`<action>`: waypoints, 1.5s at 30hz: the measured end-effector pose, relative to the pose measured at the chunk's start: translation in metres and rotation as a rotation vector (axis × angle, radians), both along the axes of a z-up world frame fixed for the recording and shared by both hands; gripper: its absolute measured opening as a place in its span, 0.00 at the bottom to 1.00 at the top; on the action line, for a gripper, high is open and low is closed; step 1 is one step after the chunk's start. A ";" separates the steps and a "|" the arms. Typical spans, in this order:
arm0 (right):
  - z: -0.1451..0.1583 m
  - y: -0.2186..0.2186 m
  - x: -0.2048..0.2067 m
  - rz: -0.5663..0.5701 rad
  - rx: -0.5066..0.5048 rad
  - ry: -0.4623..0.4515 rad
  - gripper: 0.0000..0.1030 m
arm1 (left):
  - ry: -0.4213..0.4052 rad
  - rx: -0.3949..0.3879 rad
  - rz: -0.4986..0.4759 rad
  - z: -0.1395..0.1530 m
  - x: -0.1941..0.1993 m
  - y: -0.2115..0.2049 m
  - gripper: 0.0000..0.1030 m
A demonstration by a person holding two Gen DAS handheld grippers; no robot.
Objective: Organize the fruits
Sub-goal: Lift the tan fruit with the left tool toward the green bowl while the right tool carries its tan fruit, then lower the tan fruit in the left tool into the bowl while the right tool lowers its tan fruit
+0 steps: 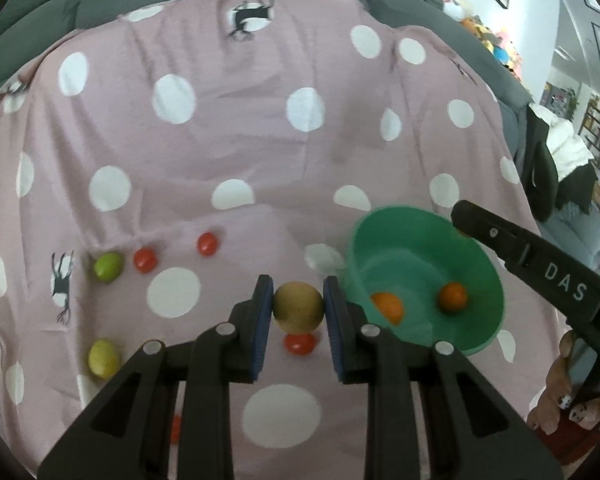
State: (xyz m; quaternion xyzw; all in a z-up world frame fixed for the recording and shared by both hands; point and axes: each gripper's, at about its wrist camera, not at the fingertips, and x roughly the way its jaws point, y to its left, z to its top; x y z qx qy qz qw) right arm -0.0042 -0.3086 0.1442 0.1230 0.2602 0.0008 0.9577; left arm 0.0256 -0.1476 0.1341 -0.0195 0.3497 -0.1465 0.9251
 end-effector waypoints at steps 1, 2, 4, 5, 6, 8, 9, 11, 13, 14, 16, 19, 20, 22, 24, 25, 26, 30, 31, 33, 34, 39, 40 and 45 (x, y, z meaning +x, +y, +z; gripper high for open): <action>0.000 -0.003 -0.001 -0.011 0.002 -0.001 0.28 | -0.001 0.002 -0.010 0.001 0.001 -0.006 0.25; 0.000 -0.008 -0.002 -0.023 0.004 -0.002 0.28 | -0.001 0.003 -0.016 0.001 0.002 -0.010 0.25; 0.001 -0.014 -0.004 -0.038 0.006 -0.004 0.28 | -0.002 0.007 -0.030 0.001 0.003 -0.019 0.25; 0.000 -0.017 -0.005 -0.049 0.009 -0.005 0.28 | -0.004 0.010 -0.037 0.000 0.003 -0.023 0.25; 0.000 -0.020 -0.006 -0.054 0.012 -0.006 0.28 | -0.004 0.013 -0.044 0.000 0.004 -0.028 0.25; -0.001 -0.027 -0.006 -0.077 0.020 -0.003 0.28 | 0.000 0.020 -0.058 -0.002 0.005 -0.036 0.25; -0.002 -0.031 -0.007 -0.087 0.021 -0.001 0.28 | 0.003 0.024 -0.065 -0.003 0.006 -0.040 0.25; -0.004 -0.037 -0.007 -0.107 0.023 0.006 0.28 | 0.007 0.033 -0.078 -0.005 0.007 -0.048 0.25; -0.006 -0.044 -0.007 -0.122 0.032 0.012 0.28 | 0.010 0.040 -0.091 -0.008 0.008 -0.055 0.25; -0.007 -0.046 -0.006 -0.126 0.037 0.015 0.28 | 0.014 0.042 -0.097 -0.009 0.008 -0.060 0.25; -0.010 -0.051 -0.006 -0.139 0.044 0.020 0.28 | 0.024 0.045 -0.109 -0.012 0.009 -0.066 0.25; -0.013 -0.057 -0.006 -0.154 0.049 0.033 0.28 | 0.031 0.051 -0.119 -0.015 0.010 -0.075 0.25; -0.015 -0.059 -0.006 -0.158 0.053 0.039 0.28 | 0.035 0.050 -0.125 -0.016 0.010 -0.077 0.25; -0.017 -0.062 -0.005 -0.166 0.058 0.048 0.28 | 0.044 0.052 -0.134 -0.018 0.012 -0.082 0.25; -0.020 -0.064 -0.004 -0.171 0.060 0.059 0.28 | 0.048 0.060 -0.143 -0.020 0.012 -0.086 0.25; -0.021 -0.065 -0.003 -0.174 0.061 0.064 0.28 | 0.049 0.065 -0.147 -0.021 0.012 -0.089 0.25; -0.022 -0.066 -0.003 -0.177 0.062 0.068 0.28 | 0.051 0.067 -0.149 -0.022 0.013 -0.090 0.25; -0.026 -0.069 -0.001 -0.186 0.062 0.084 0.28 | 0.064 0.077 -0.161 -0.026 0.013 -0.097 0.25; -0.026 -0.070 0.000 -0.188 0.061 0.088 0.28 | 0.065 0.079 -0.164 -0.027 0.013 -0.099 0.25; -0.028 -0.071 0.001 -0.194 0.060 0.096 0.28 | 0.069 0.083 -0.168 -0.029 0.014 -0.102 0.25; -0.029 -0.072 0.002 -0.194 0.061 0.099 0.28 | 0.072 0.085 -0.171 -0.030 0.014 -0.104 0.25; -0.034 -0.075 0.004 -0.206 0.061 0.121 0.28 | 0.081 0.094 -0.178 -0.033 0.015 -0.110 0.25; -0.035 -0.076 0.005 -0.208 0.061 0.127 0.28 | 0.083 0.095 -0.180 -0.034 0.016 -0.111 0.25; -0.038 -0.077 0.007 -0.213 0.056 0.147 0.29 | 0.096 0.102 -0.191 -0.038 0.016 -0.115 0.25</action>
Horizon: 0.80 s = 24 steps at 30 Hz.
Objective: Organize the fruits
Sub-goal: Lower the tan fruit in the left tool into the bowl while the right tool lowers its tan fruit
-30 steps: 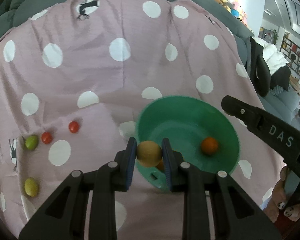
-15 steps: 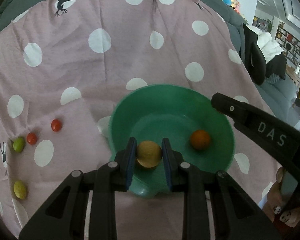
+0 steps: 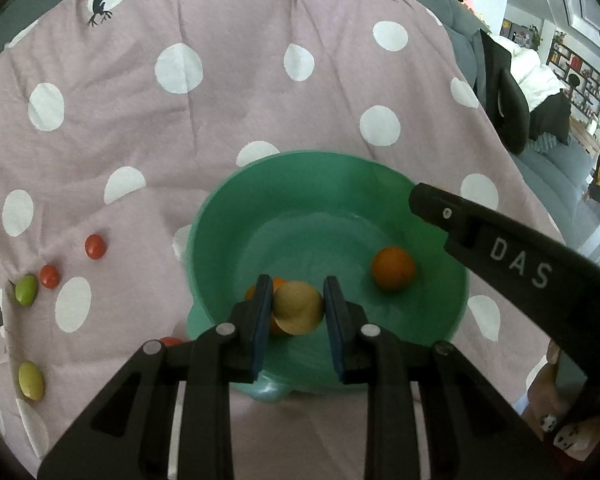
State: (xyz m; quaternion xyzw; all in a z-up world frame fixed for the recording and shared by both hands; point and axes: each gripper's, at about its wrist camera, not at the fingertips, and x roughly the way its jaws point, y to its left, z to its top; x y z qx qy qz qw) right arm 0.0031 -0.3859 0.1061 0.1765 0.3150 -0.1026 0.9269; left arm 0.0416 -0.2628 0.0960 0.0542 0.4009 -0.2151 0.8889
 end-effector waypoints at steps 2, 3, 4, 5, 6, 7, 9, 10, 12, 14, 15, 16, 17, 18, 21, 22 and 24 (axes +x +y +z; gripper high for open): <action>-0.002 -0.001 0.001 -0.004 -0.001 0.011 0.29 | 0.003 0.005 0.000 -0.002 0.000 -0.002 0.25; -0.003 -0.001 0.001 -0.006 0.000 0.015 0.29 | 0.005 0.007 -0.001 -0.002 0.001 -0.003 0.25; -0.004 -0.002 0.002 -0.009 0.000 0.019 0.29 | 0.008 0.008 -0.001 -0.003 0.002 -0.003 0.25; -0.005 -0.003 0.002 -0.012 0.000 0.024 0.29 | 0.009 0.009 -0.001 -0.003 0.002 -0.003 0.25; -0.006 -0.003 0.002 -0.014 0.000 0.027 0.29 | 0.011 0.010 -0.002 -0.004 0.002 -0.004 0.25; -0.006 -0.004 0.002 -0.016 -0.001 0.031 0.29 | 0.012 0.012 -0.004 -0.004 0.003 -0.004 0.25; -0.008 -0.004 0.003 -0.019 -0.003 0.039 0.29 | 0.014 0.018 -0.005 -0.006 0.003 -0.005 0.25; -0.009 -0.005 0.003 -0.019 -0.002 0.042 0.29 | 0.016 0.019 -0.005 -0.006 0.003 -0.005 0.25; -0.010 -0.006 0.004 -0.020 -0.002 0.048 0.29 | 0.020 0.020 -0.004 -0.007 0.003 -0.006 0.25; -0.011 -0.006 0.005 -0.023 -0.008 0.057 0.29 | 0.024 0.022 -0.004 -0.009 0.004 -0.007 0.25; -0.012 -0.006 0.005 -0.025 -0.011 0.061 0.29 | 0.027 0.024 -0.005 -0.009 0.004 -0.007 0.25; -0.012 -0.006 0.006 -0.027 -0.013 0.063 0.29 | 0.028 0.026 -0.007 -0.010 0.004 -0.007 0.25; -0.013 -0.006 0.006 -0.028 -0.014 0.066 0.29 | 0.031 0.027 -0.009 -0.010 0.004 -0.008 0.25; -0.013 -0.007 0.006 -0.027 -0.013 0.068 0.29 | 0.033 0.028 -0.009 -0.011 0.004 -0.008 0.25; -0.015 -0.008 0.006 -0.030 -0.011 0.075 0.29 | 0.036 0.031 -0.009 -0.011 0.004 -0.009 0.25; -0.015 -0.008 0.006 -0.033 -0.013 0.078 0.29 | 0.037 0.032 -0.010 -0.012 0.005 -0.010 0.25; -0.016 -0.007 0.007 -0.037 -0.019 0.084 0.29 | 0.039 0.033 -0.012 -0.013 0.006 -0.010 0.25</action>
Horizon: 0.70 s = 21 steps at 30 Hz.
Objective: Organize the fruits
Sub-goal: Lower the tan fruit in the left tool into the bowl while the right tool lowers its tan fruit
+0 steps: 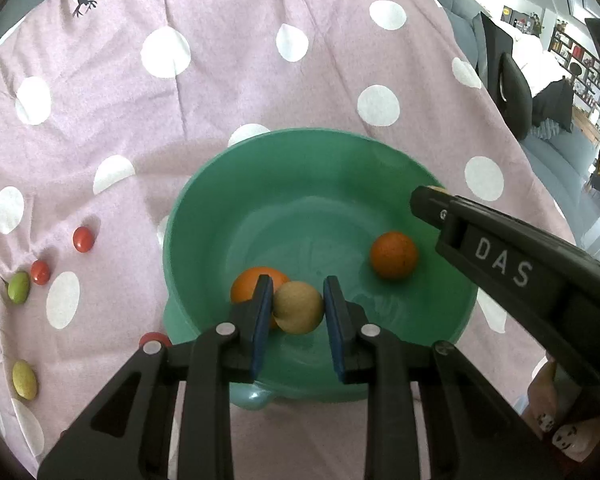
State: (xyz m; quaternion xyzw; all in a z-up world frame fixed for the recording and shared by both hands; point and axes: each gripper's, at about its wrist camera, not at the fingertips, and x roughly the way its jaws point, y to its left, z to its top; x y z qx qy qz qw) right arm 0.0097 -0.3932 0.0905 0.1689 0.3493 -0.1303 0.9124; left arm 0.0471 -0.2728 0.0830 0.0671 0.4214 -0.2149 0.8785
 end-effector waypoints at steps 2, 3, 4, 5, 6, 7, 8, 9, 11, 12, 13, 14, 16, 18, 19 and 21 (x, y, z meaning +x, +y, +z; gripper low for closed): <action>0.000 0.000 0.000 0.001 -0.001 0.003 0.29 | 0.004 0.001 -0.003 -0.001 0.001 0.000 0.25; -0.001 0.000 0.001 0.001 -0.002 0.005 0.29 | 0.005 0.002 -0.004 -0.001 0.001 -0.001 0.25; -0.001 0.000 0.001 0.000 -0.002 0.007 0.29 | 0.006 0.003 -0.004 -0.001 0.001 -0.001 0.25; -0.001 0.000 0.001 0.000 -0.004 0.010 0.29 | 0.006 0.005 -0.004 -0.001 0.001 -0.001 0.25; -0.001 0.000 0.001 -0.001 -0.005 0.012 0.29 | 0.006 0.006 -0.004 -0.002 0.001 -0.001 0.25; -0.001 0.000 0.001 -0.001 -0.007 0.014 0.29 | 0.007 0.007 -0.005 -0.002 0.001 -0.002 0.25; -0.002 0.000 0.002 -0.002 -0.011 0.018 0.29 | 0.008 0.008 -0.006 -0.003 0.001 -0.002 0.25; -0.002 0.000 0.002 -0.003 -0.013 0.021 0.29 | 0.010 0.009 -0.006 -0.003 0.001 -0.002 0.25; -0.002 0.001 0.003 -0.005 -0.018 0.026 0.29 | 0.012 0.012 -0.007 -0.004 0.002 -0.003 0.25; -0.003 0.001 0.003 -0.007 -0.020 0.029 0.29 | 0.013 0.013 -0.007 -0.005 0.002 -0.003 0.25; -0.003 0.000 0.003 -0.007 -0.020 0.031 0.29 | 0.014 0.013 -0.007 -0.005 0.002 -0.003 0.25; -0.003 0.000 0.003 -0.007 -0.021 0.033 0.29 | 0.014 0.013 -0.008 -0.005 0.002 -0.003 0.25; -0.003 0.001 0.004 -0.008 -0.022 0.036 0.29 | 0.016 0.014 -0.008 -0.005 0.002 -0.003 0.25; -0.003 0.001 0.005 -0.008 -0.024 0.039 0.29 | 0.017 0.014 -0.009 -0.006 0.003 -0.003 0.25; -0.003 0.002 0.005 -0.007 -0.026 0.041 0.29 | 0.019 0.015 -0.008 -0.007 0.003 -0.003 0.25; -0.004 0.002 0.005 -0.006 -0.028 0.044 0.29 | 0.019 0.015 -0.008 -0.007 0.003 -0.003 0.25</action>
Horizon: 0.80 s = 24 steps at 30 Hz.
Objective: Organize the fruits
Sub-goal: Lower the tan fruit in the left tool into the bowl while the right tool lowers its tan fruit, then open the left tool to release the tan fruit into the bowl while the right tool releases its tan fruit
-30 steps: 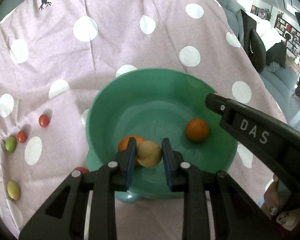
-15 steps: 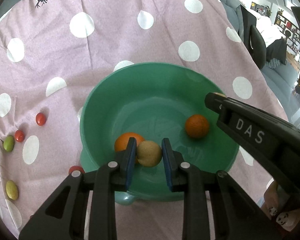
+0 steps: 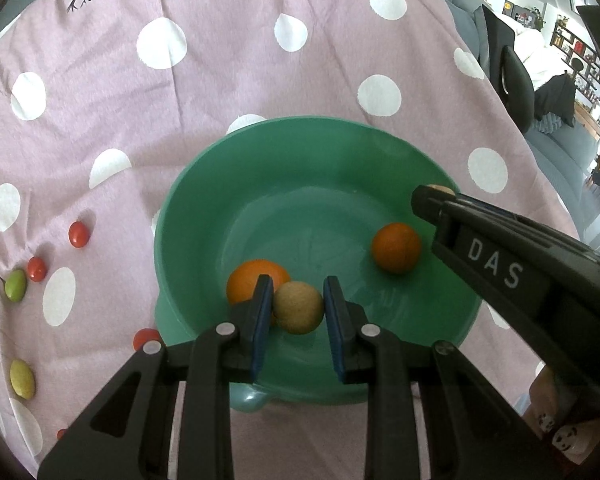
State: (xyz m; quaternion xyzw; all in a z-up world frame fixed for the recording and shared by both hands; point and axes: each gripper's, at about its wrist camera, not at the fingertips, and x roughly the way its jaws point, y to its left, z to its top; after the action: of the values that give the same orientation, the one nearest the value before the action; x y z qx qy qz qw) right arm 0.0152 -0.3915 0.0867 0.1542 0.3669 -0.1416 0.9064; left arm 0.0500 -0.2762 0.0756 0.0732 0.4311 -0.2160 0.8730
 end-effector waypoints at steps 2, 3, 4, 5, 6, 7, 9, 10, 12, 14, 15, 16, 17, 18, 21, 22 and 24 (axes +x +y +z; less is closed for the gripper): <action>-0.001 0.000 0.000 0.000 -0.001 0.002 0.29 | 0.000 0.001 0.000 -0.001 0.000 0.000 0.25; -0.001 0.000 0.000 -0.001 -0.002 0.003 0.29 | -0.001 0.001 0.000 -0.001 0.000 0.000 0.25; -0.001 0.000 0.000 0.000 -0.002 0.004 0.29 | 0.000 0.002 0.000 -0.001 0.000 0.000 0.25; -0.001 0.000 0.000 -0.001 -0.003 0.005 0.29 | 0.000 0.002 0.000 -0.001 0.000 0.000 0.25; -0.001 0.000 0.000 -0.002 -0.003 0.007 0.29 | -0.001 0.002 0.000 -0.001 0.000 0.000 0.25; -0.001 0.000 0.000 -0.003 -0.004 0.008 0.29 | -0.001 0.003 0.000 -0.001 0.000 0.000 0.25; -0.002 0.000 0.001 -0.005 -0.006 0.014 0.29 | -0.001 0.003 0.000 -0.001 0.000 0.000 0.25; -0.003 0.000 0.001 -0.005 -0.008 0.016 0.29 | 0.000 0.002 0.000 -0.001 0.000 0.000 0.25; -0.003 0.000 0.001 -0.004 -0.009 0.019 0.29 | 0.000 0.002 0.000 -0.001 0.000 0.000 0.25; -0.003 0.001 0.001 -0.003 -0.011 0.021 0.29 | -0.001 0.002 -0.001 -0.001 0.000 0.000 0.25; -0.003 0.001 0.001 -0.004 -0.014 0.023 0.29 | -0.001 0.003 -0.003 -0.001 0.000 0.000 0.25; -0.003 0.001 0.002 -0.005 -0.017 0.026 0.29 | 0.000 0.004 -0.003 -0.002 0.000 0.000 0.25; -0.003 0.001 0.002 -0.007 -0.022 0.030 0.29 | 0.002 0.002 -0.001 -0.002 0.000 0.000 0.25; -0.003 0.001 0.002 -0.008 -0.023 0.030 0.29 | 0.003 0.000 -0.001 -0.002 0.001 0.000 0.25; -0.003 0.002 0.003 -0.007 -0.023 0.033 0.29 | 0.005 -0.002 0.000 -0.002 0.001 0.000 0.25; -0.003 0.002 0.003 -0.007 -0.025 0.034 0.29 | 0.005 -0.002 0.000 -0.002 0.001 -0.001 0.25; -0.003 0.002 0.003 -0.006 -0.028 0.036 0.29 | 0.005 -0.001 0.000 -0.002 0.001 0.000 0.25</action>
State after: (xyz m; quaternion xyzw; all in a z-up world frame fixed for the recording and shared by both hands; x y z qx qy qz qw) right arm 0.0182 -0.3892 0.0837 0.1402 0.3806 -0.1524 0.9013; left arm 0.0509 -0.2767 0.0734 0.0721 0.4330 -0.2164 0.8720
